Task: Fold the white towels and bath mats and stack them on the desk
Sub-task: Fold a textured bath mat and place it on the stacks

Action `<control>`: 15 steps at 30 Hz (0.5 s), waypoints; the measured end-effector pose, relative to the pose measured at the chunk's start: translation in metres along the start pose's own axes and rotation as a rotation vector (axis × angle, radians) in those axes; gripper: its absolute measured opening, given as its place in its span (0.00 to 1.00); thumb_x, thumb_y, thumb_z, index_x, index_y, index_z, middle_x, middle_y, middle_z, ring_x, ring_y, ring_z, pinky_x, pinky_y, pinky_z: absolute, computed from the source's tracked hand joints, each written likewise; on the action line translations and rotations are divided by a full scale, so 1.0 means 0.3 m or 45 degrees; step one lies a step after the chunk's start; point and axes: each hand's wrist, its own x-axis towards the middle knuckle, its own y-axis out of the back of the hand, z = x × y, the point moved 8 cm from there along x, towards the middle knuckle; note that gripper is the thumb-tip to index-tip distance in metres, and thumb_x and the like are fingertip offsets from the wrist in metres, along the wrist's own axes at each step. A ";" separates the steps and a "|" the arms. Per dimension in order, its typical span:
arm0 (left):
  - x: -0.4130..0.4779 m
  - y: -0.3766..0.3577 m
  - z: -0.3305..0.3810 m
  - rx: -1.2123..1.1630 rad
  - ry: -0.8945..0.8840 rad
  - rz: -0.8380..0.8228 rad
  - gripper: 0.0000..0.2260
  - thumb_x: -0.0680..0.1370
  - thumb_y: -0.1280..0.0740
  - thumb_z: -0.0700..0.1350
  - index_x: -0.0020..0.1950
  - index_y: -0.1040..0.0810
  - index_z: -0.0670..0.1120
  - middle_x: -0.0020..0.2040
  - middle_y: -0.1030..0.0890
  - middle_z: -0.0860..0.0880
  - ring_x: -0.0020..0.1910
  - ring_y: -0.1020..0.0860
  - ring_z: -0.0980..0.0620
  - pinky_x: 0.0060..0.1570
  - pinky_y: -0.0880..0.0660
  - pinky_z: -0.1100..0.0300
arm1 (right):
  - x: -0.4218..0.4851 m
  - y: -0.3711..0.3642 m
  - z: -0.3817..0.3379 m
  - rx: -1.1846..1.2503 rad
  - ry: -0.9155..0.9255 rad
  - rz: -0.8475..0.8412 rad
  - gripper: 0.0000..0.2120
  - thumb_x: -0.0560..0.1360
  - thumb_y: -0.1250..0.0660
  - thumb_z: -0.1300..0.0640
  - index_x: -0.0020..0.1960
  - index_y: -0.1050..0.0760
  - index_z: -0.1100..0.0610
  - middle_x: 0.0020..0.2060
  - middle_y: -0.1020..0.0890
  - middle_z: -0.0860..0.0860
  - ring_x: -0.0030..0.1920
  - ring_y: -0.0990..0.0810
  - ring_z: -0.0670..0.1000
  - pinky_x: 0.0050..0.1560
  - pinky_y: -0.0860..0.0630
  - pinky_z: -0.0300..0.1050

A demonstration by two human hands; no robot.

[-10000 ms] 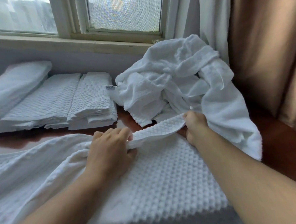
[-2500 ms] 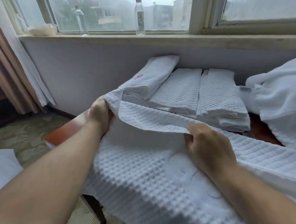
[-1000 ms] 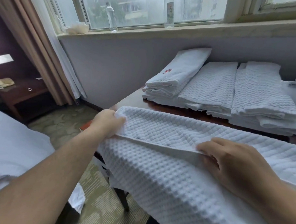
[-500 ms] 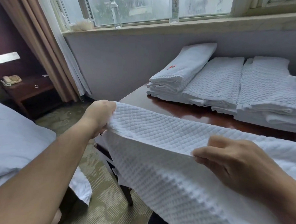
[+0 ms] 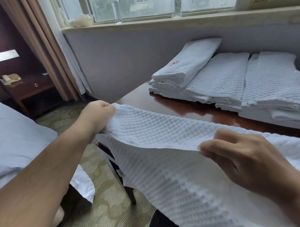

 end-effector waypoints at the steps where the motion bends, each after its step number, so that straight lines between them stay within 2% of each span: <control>1: -0.005 -0.008 -0.011 0.104 0.007 -0.036 0.07 0.71 0.38 0.44 0.44 0.21 0.47 0.38 0.20 0.49 0.32 0.24 0.52 0.28 0.27 0.61 | -0.003 -0.016 -0.001 0.012 -0.007 -0.056 0.12 0.81 0.37 0.51 0.46 0.16 0.53 0.33 0.25 0.48 0.26 0.29 0.54 0.22 0.30 0.46; 4: -0.021 -0.019 -0.036 0.583 -0.003 -0.041 0.07 0.74 0.36 0.47 0.52 0.24 0.51 0.47 0.20 0.51 0.43 0.23 0.52 0.40 0.25 0.54 | -0.014 -0.046 0.005 0.045 -0.048 -0.193 0.14 0.81 0.40 0.47 0.48 0.17 0.49 0.34 0.22 0.44 0.28 0.25 0.50 0.25 0.28 0.47; 6: -0.055 -0.007 0.000 0.831 -0.184 0.150 0.16 0.75 0.35 0.47 0.62 0.27 0.53 0.56 0.25 0.51 0.54 0.27 0.49 0.50 0.27 0.50 | -0.014 -0.022 0.010 0.090 -0.093 -0.149 0.15 0.81 0.41 0.47 0.49 0.17 0.50 0.36 0.19 0.45 0.30 0.21 0.49 0.28 0.25 0.47; 8: -0.135 -0.028 0.087 0.741 -0.544 0.287 0.20 0.75 0.35 0.45 0.67 0.28 0.54 0.62 0.27 0.49 0.63 0.32 0.46 0.60 0.30 0.46 | -0.009 0.030 0.027 0.055 -0.220 0.029 0.17 0.82 0.42 0.48 0.47 0.16 0.53 0.36 0.16 0.48 0.33 0.18 0.53 0.32 0.22 0.49; 10: -0.207 -0.109 0.135 0.602 -0.730 0.117 0.20 0.76 0.38 0.48 0.69 0.26 0.56 0.68 0.27 0.51 0.70 0.35 0.46 0.68 0.35 0.46 | -0.009 0.089 0.080 -0.187 -0.518 0.158 0.17 0.81 0.42 0.49 0.46 0.17 0.53 0.39 0.16 0.51 0.39 0.19 0.57 0.40 0.22 0.52; 11: -0.230 -0.167 0.133 0.624 -0.717 -0.019 0.21 0.79 0.41 0.52 0.72 0.28 0.57 0.73 0.30 0.51 0.74 0.38 0.47 0.73 0.39 0.46 | -0.019 0.094 0.126 -0.349 -0.722 0.072 0.17 0.80 0.43 0.48 0.49 0.17 0.52 0.43 0.17 0.52 0.44 0.20 0.59 0.44 0.24 0.53; 13: -0.245 -0.277 0.092 0.792 -0.597 -0.227 0.25 0.82 0.48 0.60 0.79 0.40 0.60 0.81 0.42 0.50 0.80 0.49 0.49 0.79 0.51 0.47 | -0.076 0.042 0.227 -0.539 -1.115 -0.474 0.23 0.78 0.50 0.38 0.58 0.22 0.46 0.56 0.20 0.51 0.56 0.23 0.58 0.53 0.27 0.54; 15: -0.237 -0.347 0.051 0.924 -0.510 -0.346 0.28 0.81 0.53 0.65 0.81 0.49 0.60 0.83 0.52 0.50 0.81 0.55 0.50 0.79 0.58 0.45 | -0.169 -0.023 0.261 -0.468 -1.265 -0.974 0.36 0.73 0.58 0.29 0.74 0.35 0.44 0.71 0.30 0.50 0.69 0.31 0.57 0.66 0.32 0.56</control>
